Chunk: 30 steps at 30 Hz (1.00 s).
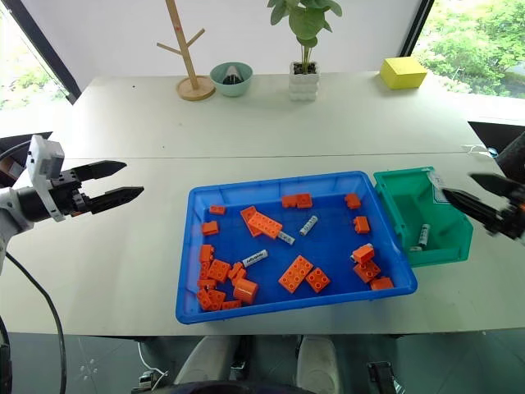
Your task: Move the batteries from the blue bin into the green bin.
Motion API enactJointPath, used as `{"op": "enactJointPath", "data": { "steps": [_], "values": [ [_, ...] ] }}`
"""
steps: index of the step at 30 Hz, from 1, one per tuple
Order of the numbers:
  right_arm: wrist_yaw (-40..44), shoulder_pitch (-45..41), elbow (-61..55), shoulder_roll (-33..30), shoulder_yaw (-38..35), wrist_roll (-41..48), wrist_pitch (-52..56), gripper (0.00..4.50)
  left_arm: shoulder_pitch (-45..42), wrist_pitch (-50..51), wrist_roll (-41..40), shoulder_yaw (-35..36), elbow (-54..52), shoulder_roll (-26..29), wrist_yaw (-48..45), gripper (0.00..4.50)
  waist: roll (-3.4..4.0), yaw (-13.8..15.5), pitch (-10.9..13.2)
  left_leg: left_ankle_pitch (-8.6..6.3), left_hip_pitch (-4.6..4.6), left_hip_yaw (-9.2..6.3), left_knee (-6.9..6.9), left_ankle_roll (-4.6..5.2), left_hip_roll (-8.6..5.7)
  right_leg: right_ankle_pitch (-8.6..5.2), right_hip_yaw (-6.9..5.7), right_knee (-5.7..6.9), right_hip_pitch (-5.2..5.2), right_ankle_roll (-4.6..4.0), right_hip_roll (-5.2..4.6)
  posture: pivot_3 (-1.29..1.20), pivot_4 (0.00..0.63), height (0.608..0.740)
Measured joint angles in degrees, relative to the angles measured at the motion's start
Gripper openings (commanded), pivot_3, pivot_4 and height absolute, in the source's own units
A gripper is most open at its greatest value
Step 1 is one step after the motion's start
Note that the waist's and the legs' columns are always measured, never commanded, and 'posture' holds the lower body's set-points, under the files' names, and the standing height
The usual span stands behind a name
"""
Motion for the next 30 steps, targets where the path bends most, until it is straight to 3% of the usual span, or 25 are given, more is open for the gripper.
{"op": "enactJointPath", "data": {
  "steps": [4,11,17,23,30],
  "values": [
    [-2.6,-8.4,-6.3,1.0,13.2,0.8,3.9,3.50,-1.1,1.2,-1.1,-1.8,-2.7,2.0,-3.9,4.50,-0.10,0.3,0.1,0.00,-0.17,-0.02,-0.03,0.00,-0.03,0.00,-0.01,-0.07,-0.12,0.00,-0.03,0.00,0.150,0.702],
    [-9.0,-16.5,-12.1,11.0,37.3,-3.9,10.0,3.50,0.9,2.0,-2.3,-5.8,-10.1,5.5,-11.4,4.50,-0.20,0.3,0.1,0.31,-1.03,-0.01,0.04,-0.46,-0.20,0.13,0.02,0.07,-0.98,0.13,-0.07,0.00,0.150,0.702],
    [1.6,-17.2,-15.6,8.7,44.3,-6.3,3.6,3.50,1.8,2.3,-2.3,-6.1,-11.0,6.5,-13.6,4.50,-0.26,0.2,0.2,0.22,-0.96,-0.02,0.06,-0.30,-0.19,0.13,-0.08,0.06,-0.89,0.14,0.00,0.00,0.150,0.702],
    [8.3,-22.5,-10.4,9.4,50.1,-10.6,-1.1,3.50,2.1,2.3,-2.3,-7.7,-12.2,6.5,-15.1,4.50,-0.34,-0.1,0.2,0.35,-0.87,-0.04,0.09,-0.42,-0.05,0.21,-0.08,0.20,-0.92,-0.01,0.15,0.00,0.150,0.702],
    [19.7,-30.0,-1.3,12.4,61.6,-22.2,-14.2,3.50,2.4,2.4,-2.3,-7.9,-12.7,6.4,-14.7,4.50,-0.40,-0.3,0.3,0.38,-0.89,-0.04,0.08,-0.48,-0.09,0.23,-0.08,0.23,-0.95,0.02,0.16,0.00,0.150,0.702]
  ]
}}
